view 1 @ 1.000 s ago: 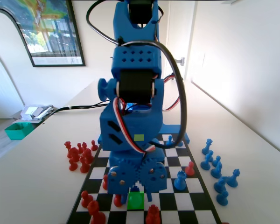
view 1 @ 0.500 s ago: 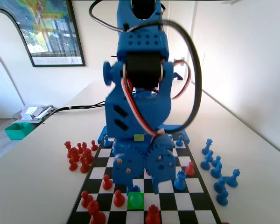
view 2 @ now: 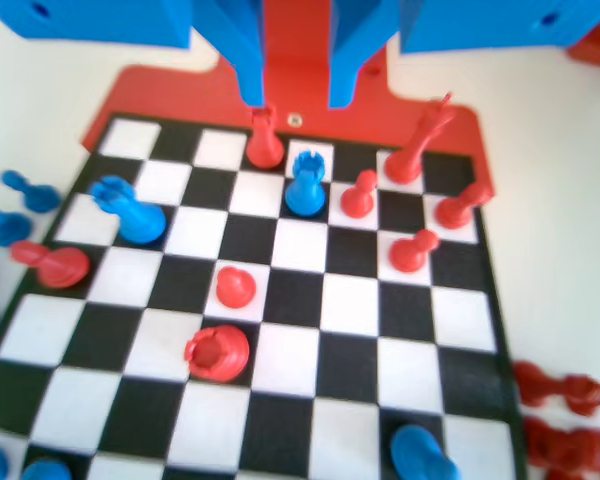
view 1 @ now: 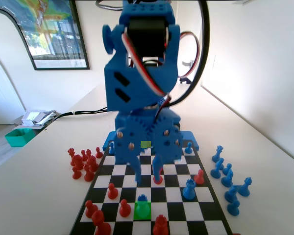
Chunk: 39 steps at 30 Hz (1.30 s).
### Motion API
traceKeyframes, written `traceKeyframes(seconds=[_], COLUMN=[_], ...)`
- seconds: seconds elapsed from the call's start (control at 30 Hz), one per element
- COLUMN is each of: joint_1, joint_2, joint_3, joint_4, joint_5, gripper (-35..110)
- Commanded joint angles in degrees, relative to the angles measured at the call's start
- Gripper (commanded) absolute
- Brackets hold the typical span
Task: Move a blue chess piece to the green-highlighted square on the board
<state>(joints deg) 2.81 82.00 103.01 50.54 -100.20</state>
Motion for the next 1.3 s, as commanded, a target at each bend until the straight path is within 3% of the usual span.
traceKeyframes(seconds=[0.0,0.27,0.6,0.9,1.27], joint_1=[1.05,0.79,-1.76,-0.62,0.09], joint_2=[11.34,27.69,48.34,63.90,78.93], joint_3=[2.90,10.37,16.08,17.14,19.25], joint_4=[1.93,6.33,18.90,31.55,38.14], joint_5=[-2.55,0.88,3.16,1.49,-0.09], gripper=[2,1,1,1,1])
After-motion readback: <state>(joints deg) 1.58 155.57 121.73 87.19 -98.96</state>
